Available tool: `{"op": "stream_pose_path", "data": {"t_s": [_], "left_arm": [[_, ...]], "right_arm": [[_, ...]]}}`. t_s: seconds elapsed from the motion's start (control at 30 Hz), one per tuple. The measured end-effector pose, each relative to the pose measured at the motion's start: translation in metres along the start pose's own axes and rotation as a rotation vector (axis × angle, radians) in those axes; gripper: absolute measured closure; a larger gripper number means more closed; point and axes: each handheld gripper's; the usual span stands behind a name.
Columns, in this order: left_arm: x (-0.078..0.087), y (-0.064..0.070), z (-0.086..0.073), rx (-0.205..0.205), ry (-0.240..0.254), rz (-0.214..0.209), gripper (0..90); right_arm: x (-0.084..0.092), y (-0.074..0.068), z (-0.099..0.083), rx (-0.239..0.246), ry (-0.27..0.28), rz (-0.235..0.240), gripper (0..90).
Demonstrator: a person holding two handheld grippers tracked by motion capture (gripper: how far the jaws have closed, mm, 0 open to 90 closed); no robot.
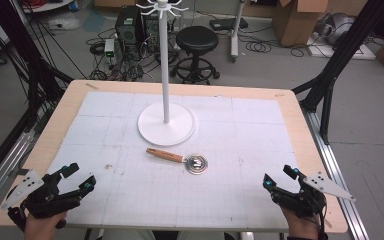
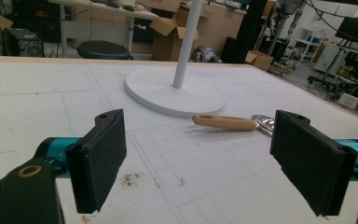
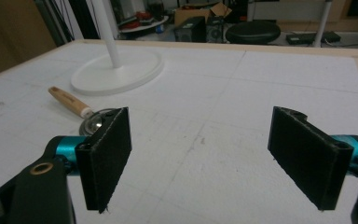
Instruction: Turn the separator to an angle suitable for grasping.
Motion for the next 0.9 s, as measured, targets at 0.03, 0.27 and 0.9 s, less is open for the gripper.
{"op": "stream_pose_path", "data": {"t_s": [0.03,0.27,0.9], "left_arm": [[-0.001,-0.001,0.0,0.002,-0.002,0.002,18.8],[0.001,-0.002,-0.001,0.006,0.0,0.015,18.8],[0.002,-0.007,-0.003,0.0,-0.018,0.021,19.3]], "right_arm": [[0.0,0.001,0.0,0.002,0.0,0.002,20.1],[-0.012,0.003,-0.001,-0.024,-0.024,-0.004,19.6],[-0.14,-0.047,0.012,-0.004,-0.23,0.127,72.2]]}}
Point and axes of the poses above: each handheld gripper's, and its own axes: x roughly backward along the jaws, z roughly out of its top, y roughly to its right, and after that the axes turned 5 degrees about -x, right-handed
